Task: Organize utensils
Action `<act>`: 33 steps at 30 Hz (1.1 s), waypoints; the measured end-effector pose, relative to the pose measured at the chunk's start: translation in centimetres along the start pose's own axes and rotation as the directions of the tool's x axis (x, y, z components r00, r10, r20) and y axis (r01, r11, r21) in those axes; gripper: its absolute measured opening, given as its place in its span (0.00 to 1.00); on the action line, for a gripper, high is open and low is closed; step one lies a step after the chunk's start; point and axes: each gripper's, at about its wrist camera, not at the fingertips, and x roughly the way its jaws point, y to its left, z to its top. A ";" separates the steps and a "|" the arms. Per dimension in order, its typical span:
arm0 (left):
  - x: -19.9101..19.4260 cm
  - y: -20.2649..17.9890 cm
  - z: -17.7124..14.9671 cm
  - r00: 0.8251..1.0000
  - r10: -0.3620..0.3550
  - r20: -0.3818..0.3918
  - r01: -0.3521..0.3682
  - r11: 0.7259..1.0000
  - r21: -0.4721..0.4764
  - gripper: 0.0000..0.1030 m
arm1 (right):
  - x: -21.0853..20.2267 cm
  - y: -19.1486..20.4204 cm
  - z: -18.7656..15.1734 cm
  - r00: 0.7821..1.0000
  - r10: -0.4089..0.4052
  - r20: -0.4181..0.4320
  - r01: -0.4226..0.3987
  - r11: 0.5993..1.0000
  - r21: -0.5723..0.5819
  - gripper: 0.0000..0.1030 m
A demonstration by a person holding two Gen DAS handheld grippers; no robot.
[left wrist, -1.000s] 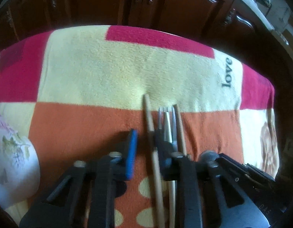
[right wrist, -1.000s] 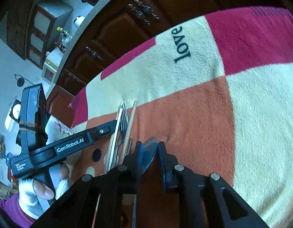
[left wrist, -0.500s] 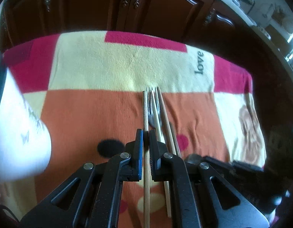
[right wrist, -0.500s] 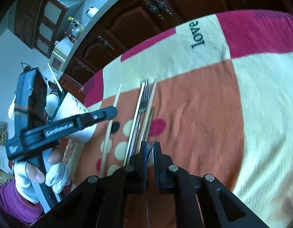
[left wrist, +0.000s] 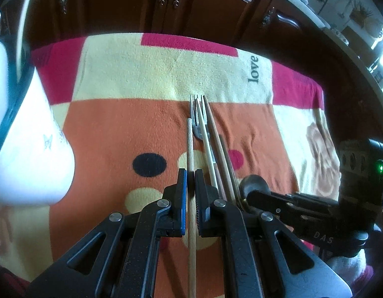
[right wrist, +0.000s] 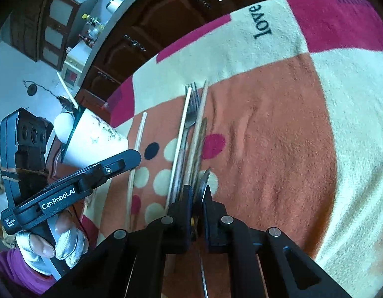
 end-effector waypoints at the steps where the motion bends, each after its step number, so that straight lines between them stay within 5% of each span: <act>1: 0.0 0.1 0.0 1.000 -0.001 -0.001 0.001 1.000 -0.002 0.05 | 0.0 0.2 0.1 1.000 -0.010 -0.004 0.010 1.000 -0.011 0.07; 11: -0.9 0.5 -0.3 1.000 -0.009 0.000 0.009 1.000 -0.008 0.05 | 0.8 0.0 1.9 0.997 -0.047 -0.055 0.046 0.998 -0.030 0.07; 19: -4.2 0.5 -0.5 0.997 -0.063 0.049 0.064 0.998 -0.012 0.04 | -4.0 2.3 0.1 0.997 -0.034 0.069 0.039 0.997 -0.063 0.04; 33: -11.8 0.8 -1.8 0.980 -0.114 0.165 0.115 0.993 0.004 0.05 | -11.3 7.8 -2.5 0.963 0.063 0.262 -0.041 0.995 -0.088 0.04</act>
